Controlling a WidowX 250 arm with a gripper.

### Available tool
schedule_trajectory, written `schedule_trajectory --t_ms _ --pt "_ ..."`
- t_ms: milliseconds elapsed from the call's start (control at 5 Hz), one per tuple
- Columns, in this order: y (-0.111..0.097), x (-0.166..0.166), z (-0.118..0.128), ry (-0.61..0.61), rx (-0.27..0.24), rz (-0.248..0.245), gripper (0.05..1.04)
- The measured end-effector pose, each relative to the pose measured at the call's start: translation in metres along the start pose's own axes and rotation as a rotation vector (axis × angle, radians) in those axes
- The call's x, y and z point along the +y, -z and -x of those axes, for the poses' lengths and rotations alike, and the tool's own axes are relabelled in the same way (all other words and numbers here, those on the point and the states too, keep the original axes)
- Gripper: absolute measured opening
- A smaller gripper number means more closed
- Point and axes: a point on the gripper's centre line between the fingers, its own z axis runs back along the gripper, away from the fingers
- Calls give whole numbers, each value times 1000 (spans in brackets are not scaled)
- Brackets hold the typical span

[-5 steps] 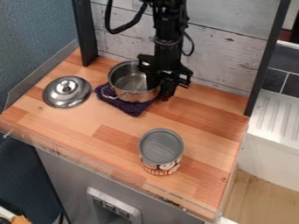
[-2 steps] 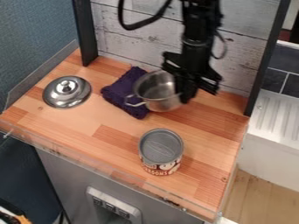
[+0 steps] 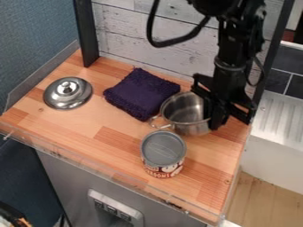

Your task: Move the pot to the right side of the table

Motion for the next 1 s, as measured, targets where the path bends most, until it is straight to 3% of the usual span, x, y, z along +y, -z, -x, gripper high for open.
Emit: schedule_trajectory --t_ms 200,400,800,1000 --pt "8 -3 2 -7 34 1 99" --pt "20 -5 5 -4 71 18 268" --pt "13 -6 4 -5 56 18 854" --pt "-15 -6 7 -15 -13 20 1014"
